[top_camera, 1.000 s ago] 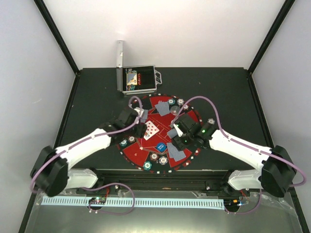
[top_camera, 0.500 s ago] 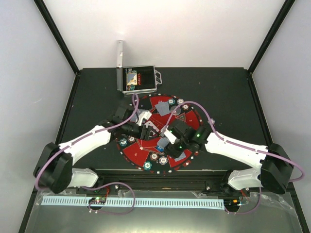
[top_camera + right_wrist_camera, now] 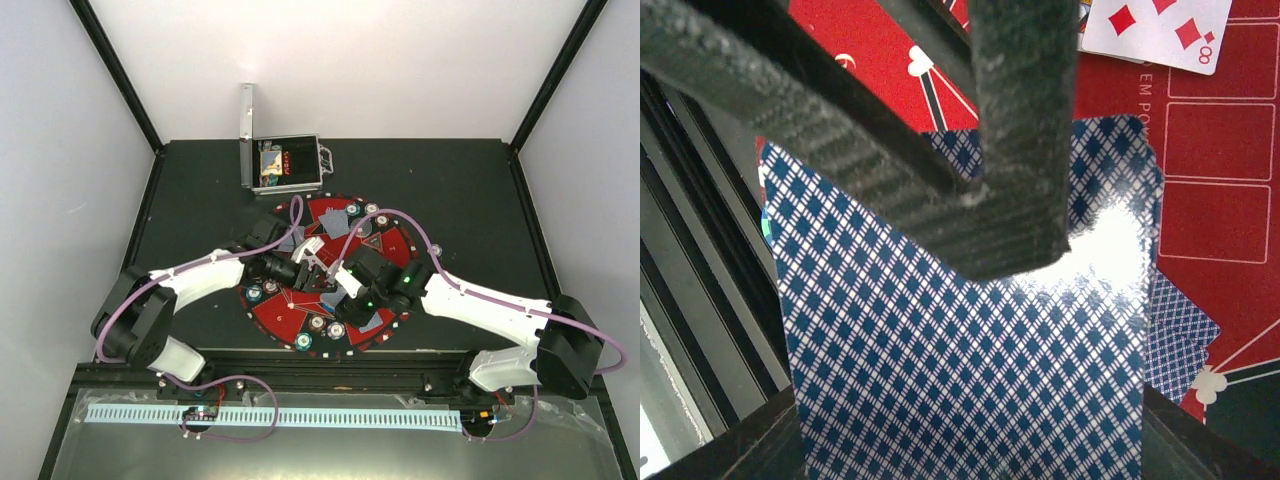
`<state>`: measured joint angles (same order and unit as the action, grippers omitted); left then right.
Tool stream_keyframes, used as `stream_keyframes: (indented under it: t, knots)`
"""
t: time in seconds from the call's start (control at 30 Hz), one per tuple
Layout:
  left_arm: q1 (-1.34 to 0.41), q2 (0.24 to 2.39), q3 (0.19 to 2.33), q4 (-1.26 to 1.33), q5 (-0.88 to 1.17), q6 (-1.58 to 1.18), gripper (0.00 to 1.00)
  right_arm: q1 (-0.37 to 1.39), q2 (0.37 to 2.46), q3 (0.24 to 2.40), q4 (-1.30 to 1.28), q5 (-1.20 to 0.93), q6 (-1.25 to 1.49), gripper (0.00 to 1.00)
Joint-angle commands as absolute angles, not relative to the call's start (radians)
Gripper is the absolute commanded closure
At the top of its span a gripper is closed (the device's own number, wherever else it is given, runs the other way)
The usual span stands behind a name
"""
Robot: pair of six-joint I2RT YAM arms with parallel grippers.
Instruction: Distribute texas hold em gaming equipment
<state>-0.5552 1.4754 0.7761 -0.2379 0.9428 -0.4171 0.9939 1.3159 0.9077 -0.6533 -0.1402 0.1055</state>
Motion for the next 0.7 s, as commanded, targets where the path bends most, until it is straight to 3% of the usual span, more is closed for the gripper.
stream_keyframes:
  t: [0.0, 0.3, 0.67]
  knots:
    - [-0.565, 1.493, 0.826, -0.241, 1.003, -0.370, 0.34, 1.003, 1.313, 0.935, -0.633, -0.144, 0.092, 0.38]
    - [-0.566, 1.504, 0.848, -0.380, 0.920, -0.292, 0.47, 1.003, 1.309, 0.930, -0.636, -0.135, 0.091, 0.38]
    - [-0.553, 1.491, 0.865, -0.422, 0.860, -0.287, 0.56, 1.003, 1.306, 0.921, -0.632, -0.137, 0.098, 0.38]
